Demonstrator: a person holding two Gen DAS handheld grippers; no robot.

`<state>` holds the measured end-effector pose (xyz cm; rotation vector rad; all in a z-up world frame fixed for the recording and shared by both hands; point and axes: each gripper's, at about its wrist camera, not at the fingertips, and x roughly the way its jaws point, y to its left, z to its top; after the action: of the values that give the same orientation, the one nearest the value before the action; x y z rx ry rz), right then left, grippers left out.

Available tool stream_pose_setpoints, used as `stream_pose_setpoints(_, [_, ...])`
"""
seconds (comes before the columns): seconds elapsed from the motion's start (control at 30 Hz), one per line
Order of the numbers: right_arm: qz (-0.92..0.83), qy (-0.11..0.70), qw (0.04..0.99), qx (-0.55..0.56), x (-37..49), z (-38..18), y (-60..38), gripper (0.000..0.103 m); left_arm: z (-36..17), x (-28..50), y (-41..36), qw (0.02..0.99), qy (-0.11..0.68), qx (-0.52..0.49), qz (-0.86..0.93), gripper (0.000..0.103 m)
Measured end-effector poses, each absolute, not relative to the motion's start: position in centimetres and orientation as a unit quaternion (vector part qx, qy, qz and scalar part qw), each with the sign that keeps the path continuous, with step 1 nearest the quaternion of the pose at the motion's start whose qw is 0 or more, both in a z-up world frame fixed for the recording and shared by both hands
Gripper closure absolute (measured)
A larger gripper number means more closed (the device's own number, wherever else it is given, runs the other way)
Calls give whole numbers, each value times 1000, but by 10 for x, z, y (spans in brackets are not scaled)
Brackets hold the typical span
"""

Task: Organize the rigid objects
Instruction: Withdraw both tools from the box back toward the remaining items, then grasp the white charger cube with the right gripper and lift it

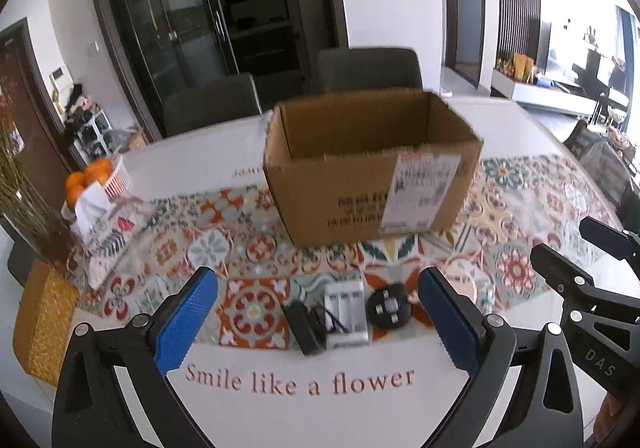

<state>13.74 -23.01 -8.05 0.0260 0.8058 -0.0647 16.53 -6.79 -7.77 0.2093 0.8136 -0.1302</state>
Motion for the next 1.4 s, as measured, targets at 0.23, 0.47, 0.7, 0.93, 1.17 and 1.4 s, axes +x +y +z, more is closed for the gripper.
stream_pose_setpoints(0.23, [-27,437,899,15,131,-116,-229,35,-115,163,-70,891,436,111,-64,2])
stream_pose_setpoints(0.47, [-22,475,879,34,130,-149,-232,36,-148,162,-72,869,478,107,-72,3])
stream_pose_setpoints(0.7, [-21,511,858,50,134,-180,-237,39,-180,165,-76,848,514,105,-72,3])
stream_pose_setpoints(0.93, [-22,533,845,50,136,-202,-236,44,-201,166,-74,839,530,105,-61,3])
stream_pose_setpoints(1.17, [-20,546,835,65,138,-218,-236,51,-214,167,-71,833,542,92,-58,3])
stream_pose_setpoints(1.4, [-23,545,836,63,141,-225,-230,56,-221,168,-68,832,547,80,-56,3])
